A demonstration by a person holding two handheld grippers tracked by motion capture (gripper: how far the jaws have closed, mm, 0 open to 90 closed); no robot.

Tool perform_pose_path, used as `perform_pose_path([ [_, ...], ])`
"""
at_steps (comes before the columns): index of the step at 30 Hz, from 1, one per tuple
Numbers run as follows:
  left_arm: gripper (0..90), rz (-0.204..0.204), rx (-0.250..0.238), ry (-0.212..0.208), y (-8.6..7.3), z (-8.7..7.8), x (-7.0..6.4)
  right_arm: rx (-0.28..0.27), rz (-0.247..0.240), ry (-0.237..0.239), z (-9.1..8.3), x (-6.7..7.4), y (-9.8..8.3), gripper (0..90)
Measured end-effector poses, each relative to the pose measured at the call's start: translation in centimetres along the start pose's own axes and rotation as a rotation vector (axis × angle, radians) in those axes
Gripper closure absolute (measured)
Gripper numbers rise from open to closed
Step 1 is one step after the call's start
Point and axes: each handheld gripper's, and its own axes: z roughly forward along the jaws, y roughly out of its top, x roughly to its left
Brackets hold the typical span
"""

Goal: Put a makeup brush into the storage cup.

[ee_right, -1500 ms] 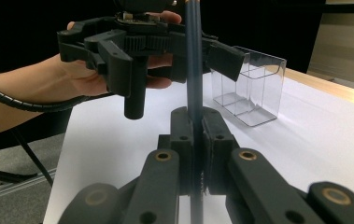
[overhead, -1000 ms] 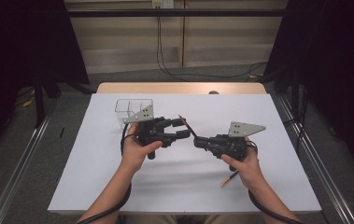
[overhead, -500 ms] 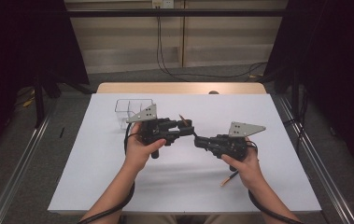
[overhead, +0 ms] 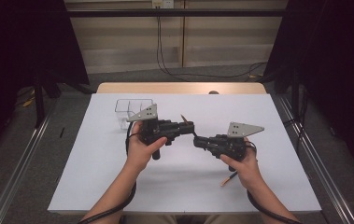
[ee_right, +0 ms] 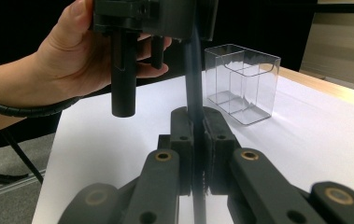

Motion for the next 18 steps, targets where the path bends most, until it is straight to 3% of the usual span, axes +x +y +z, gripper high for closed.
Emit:
perform_pose_path([
  [18, 83.2, 0.016, 0.007, 0.005, -0.2, 0.8, -0.2, 0.033, 0.014, -0.003, 1.8, 0.4, -0.2, 83.0],
])
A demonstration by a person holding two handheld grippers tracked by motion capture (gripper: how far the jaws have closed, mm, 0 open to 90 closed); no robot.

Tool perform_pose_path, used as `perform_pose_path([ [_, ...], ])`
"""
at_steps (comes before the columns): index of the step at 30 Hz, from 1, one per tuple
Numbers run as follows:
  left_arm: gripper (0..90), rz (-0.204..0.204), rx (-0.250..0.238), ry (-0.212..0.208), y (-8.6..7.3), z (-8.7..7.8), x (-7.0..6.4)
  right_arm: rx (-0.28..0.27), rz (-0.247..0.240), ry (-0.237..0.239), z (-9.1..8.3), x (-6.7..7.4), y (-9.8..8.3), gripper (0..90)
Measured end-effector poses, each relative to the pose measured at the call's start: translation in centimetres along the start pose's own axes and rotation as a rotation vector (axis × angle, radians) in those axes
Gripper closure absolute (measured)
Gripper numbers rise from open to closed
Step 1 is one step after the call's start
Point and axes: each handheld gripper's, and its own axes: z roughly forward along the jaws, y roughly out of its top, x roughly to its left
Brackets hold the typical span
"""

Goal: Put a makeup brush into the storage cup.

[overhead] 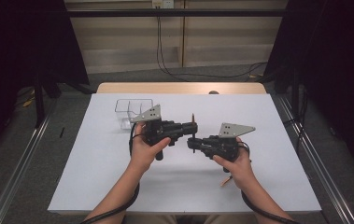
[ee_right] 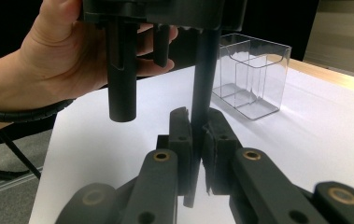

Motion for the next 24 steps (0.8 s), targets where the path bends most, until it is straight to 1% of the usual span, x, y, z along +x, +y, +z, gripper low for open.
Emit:
perform_pose_path([
  [7, 83.3, 0.012, 0.008, 0.002, 0.2, 0.0, -0.2, -0.011, 0.006, -0.001, -0.1, 0.1, 0.0, 81.4],
  [11, 83.3, 0.011, 0.009, 0.001, 0.1, 0.1, -0.2, -0.009, 0.008, -0.003, -0.2, 0.1, 0.1, 74.6],
  [12, 83.3, 0.013, 0.011, 0.003, 0.1, 0.1, -0.2, -0.007, 0.011, -0.01, -0.2, 0.1, 0.1, 73.7],
  [13, 83.3, 0.015, 0.012, 0.003, 0.1, 0.1, -0.2, -0.01, 0.013, -0.006, -0.3, 0.1, 0.1, 72.8],
  [15, 83.3, 0.016, 0.011, 0.004, 0.1, 0.1, -0.2, -0.016, 0.016, -0.014, -0.3, 0.1, 0.1, 66.7],
  [17, 83.3, 0.016, 0.01, 0.005, 0.2, 0.1, -0.2, -0.022, 0.014, -0.01, -0.4, 0.0, 0.1, 61.5],
  [18, 83.3, 0.016, 0.008, 0.006, 0.2, 0.0, -0.2, -0.017, 0.02, -0.017, -0.5, 0.0, 0.1, 57.0],
  [21, 83.3, 0.02, 0.008, 0.008, 0.3, -0.1, -0.3, -0.023, 0.034, -0.014, -0.7, -0.1, 0.1, 49.1],
  [22, 83.3, 0.015, 0.002, 0.009, 0.4, -0.2, -0.3, -0.023, 0.034, -0.019, -0.8, -0.1, 0.1, 46.6],
  [24, 83.3, 0.021, -0.001, 0.011, 0.4, -0.4, -0.2, -0.025, 0.03, -0.019, -1.0, -0.1, 0.1, 41.1],
])
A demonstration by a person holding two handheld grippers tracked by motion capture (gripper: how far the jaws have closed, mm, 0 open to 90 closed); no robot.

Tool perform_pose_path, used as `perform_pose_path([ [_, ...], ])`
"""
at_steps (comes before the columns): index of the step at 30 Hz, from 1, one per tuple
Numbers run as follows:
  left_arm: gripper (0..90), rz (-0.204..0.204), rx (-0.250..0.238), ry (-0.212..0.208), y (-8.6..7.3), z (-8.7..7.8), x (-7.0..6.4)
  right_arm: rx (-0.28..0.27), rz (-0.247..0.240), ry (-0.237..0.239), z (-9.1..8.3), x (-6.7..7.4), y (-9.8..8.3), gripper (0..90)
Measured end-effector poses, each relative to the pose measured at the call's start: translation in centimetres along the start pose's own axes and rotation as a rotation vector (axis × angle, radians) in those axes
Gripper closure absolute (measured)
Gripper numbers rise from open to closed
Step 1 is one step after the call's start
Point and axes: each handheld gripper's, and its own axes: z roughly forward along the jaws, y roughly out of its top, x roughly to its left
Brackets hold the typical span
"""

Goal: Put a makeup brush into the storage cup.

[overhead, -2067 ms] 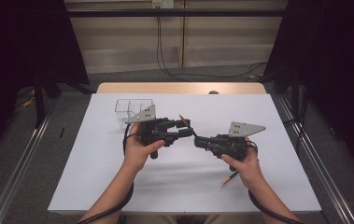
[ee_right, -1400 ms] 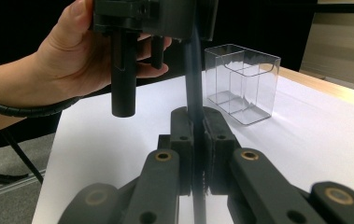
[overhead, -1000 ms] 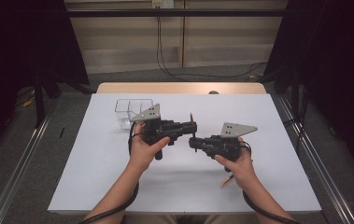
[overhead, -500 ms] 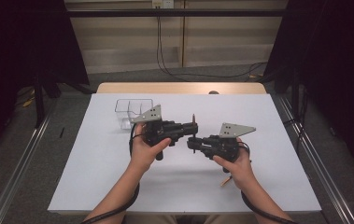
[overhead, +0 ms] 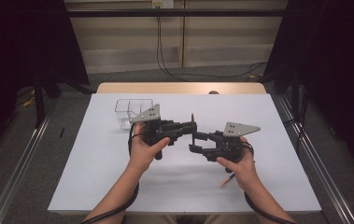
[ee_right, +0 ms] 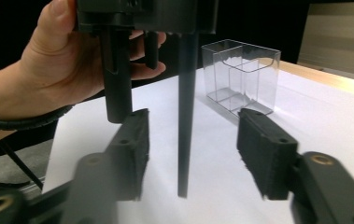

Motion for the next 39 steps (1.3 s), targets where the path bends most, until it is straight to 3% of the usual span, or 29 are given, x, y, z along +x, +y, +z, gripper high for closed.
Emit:
perform_pose_path([
  [4, 83.2, -0.005, -0.004, 0.009, 0.0, -0.4, 0.1, -0.014, 0.029, -0.011, -0.4, -0.1, 0.0, 25.4],
  [8, 83.2, 0.004, -0.007, 0.017, 0.1, -0.9, 0.1, -0.02, 0.017, -0.036, -0.9, -0.2, 0.0, 16.5],
  [28, 83.1, 0.02, -0.005, 0.059, 0.2, -2.4, 0.2, -0.037, -0.008, -0.087, -3.6, -0.3, -0.3, 6.8],
  [39, 83.1, 0.029, -0.01, 0.075, 0.3, -2.9, 0.2, -0.022, -0.046, -0.085, -5.6, -0.3, -0.8, 3.5],
])
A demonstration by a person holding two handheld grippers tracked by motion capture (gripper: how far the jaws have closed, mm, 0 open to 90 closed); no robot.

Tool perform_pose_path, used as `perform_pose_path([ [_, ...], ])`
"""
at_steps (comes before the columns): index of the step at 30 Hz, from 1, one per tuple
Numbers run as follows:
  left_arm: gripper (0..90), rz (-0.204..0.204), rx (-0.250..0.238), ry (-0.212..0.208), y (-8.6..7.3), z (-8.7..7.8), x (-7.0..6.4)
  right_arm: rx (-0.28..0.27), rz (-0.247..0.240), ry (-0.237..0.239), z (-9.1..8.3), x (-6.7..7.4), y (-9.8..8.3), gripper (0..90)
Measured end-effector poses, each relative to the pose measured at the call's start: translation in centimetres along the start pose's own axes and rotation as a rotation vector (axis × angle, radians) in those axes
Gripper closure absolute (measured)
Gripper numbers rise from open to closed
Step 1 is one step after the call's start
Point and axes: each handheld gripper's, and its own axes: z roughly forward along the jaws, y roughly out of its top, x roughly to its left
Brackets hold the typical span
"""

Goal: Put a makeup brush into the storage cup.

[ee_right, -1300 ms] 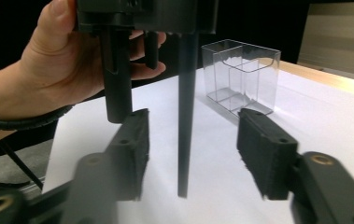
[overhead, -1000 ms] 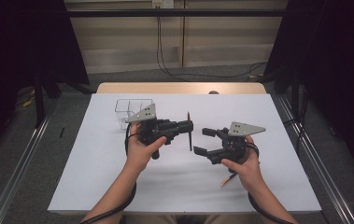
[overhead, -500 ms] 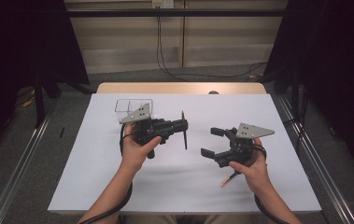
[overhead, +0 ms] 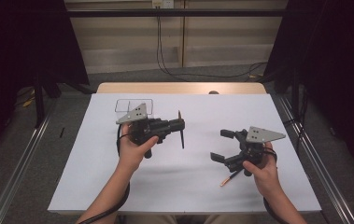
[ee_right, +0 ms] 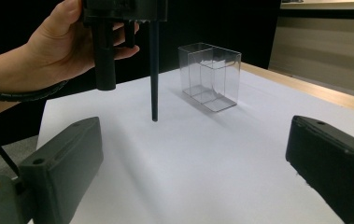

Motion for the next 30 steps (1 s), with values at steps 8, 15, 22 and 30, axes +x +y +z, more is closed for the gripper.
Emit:
perform_pose_path([
  [8, 83.1, 0.012, 0.003, 0.004, 0.0, 0.1, 0.0, 0.004, -0.014, -0.015, -1.6, -0.1, -0.3, 3.3],
  [15, 83.1, 0.009, 0.003, 0.002, 0.0, 0.0, 0.0, 0.002, -0.017, -0.043, -2.9, -0.4, -0.7, 3.4],
  [22, 83.1, 0.011, 0.006, 0.01, 0.0, 0.0, -0.1, -0.005, -0.016, -0.06, -3.9, -0.5, -1.3, 3.4],
  [30, 83.1, 0.021, 0.012, 0.015, 0.1, -0.2, -0.1, -0.022, -0.001, -0.071, -4.8, -0.6, -1.9, 3.4],
])
